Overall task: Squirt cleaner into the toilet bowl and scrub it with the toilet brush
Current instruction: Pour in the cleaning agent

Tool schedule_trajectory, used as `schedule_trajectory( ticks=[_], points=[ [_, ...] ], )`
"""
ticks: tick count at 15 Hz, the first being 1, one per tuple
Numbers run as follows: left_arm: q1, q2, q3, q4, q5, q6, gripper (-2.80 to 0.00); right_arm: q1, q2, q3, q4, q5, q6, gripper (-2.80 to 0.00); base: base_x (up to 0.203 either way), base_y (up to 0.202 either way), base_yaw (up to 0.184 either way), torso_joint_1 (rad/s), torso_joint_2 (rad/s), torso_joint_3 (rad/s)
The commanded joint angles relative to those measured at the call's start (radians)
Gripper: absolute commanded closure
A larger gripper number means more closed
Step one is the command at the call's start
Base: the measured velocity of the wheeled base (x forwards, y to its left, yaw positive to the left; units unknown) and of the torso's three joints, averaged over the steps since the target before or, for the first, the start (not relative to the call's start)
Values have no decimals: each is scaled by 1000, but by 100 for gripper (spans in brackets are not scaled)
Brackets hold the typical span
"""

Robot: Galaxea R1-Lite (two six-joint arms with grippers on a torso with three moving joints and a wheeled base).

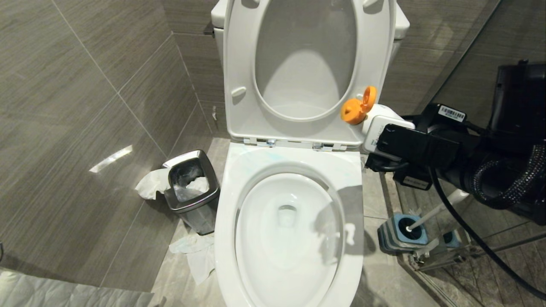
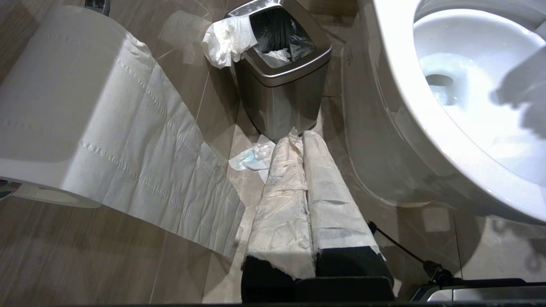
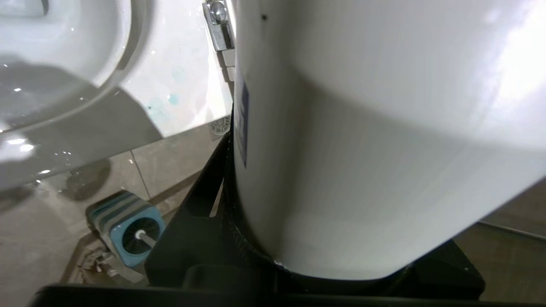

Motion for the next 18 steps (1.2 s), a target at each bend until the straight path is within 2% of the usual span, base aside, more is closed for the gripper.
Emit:
schedule_trajectory(
  ticks=[1,4,10,14,16,18],
  points=[
    [0,0,2,0,0,0,0,-1,1,1,-1,-6,-41,0,0,0,0,0,0,0],
    [0,0,2,0,0,0,0,-1,12,-11,0,-8,-111,0,0,0,0,0,0,0],
    [0,0,2,0,-2,0,0,-3,67,-99,70,-92,-253,0,0,0,0,0,0,0],
    [0,0,2,0,-2,2,0,-3,89,-166,78,-126,-392,0,0,0,0,0,0,0],
    [0,0,2,0,-3,3,0,-3,98,-190,89,-171,-432,0,0,0,0,0,0,0],
    [0,0,2,0,-4,5,0,-3,105,-212,89,-178,-487,0,0,0,0,0,0,0]
  ],
)
